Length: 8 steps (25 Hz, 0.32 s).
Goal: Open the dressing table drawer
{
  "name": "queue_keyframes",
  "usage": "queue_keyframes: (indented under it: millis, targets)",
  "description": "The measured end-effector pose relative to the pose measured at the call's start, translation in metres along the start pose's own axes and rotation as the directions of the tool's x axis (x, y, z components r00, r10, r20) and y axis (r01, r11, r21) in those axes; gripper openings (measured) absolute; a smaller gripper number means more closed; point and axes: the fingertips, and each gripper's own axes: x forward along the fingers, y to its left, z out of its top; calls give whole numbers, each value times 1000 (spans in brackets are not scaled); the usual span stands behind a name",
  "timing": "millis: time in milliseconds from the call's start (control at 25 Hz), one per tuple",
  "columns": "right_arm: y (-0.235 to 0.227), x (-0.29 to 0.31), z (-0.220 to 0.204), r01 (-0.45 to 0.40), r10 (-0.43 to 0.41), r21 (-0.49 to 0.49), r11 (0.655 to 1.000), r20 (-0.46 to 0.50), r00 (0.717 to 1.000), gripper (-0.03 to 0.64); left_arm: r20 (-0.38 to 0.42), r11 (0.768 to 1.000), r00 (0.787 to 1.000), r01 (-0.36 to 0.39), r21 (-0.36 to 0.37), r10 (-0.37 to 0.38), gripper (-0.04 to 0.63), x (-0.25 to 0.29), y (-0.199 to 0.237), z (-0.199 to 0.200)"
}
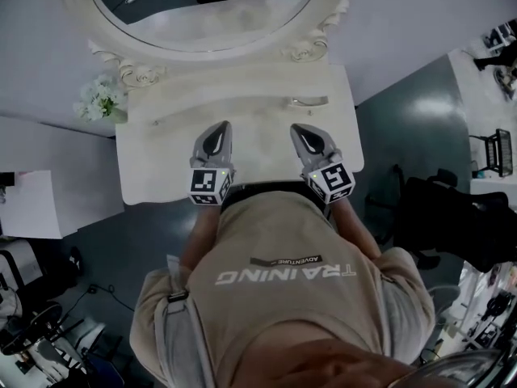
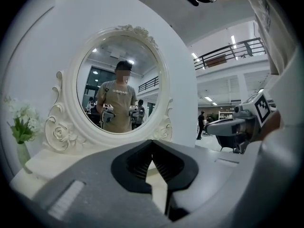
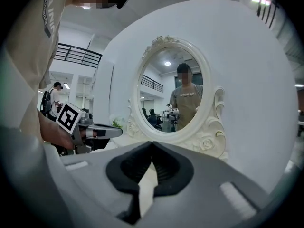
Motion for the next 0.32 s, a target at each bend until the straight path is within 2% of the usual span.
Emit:
queue_keyframes:
  millis: [320]
  targets:
    - [2,15,-4,2,-2,7,1000,-3,1000,3,24,1000,1000,10,4,-10,8,14,12,4]
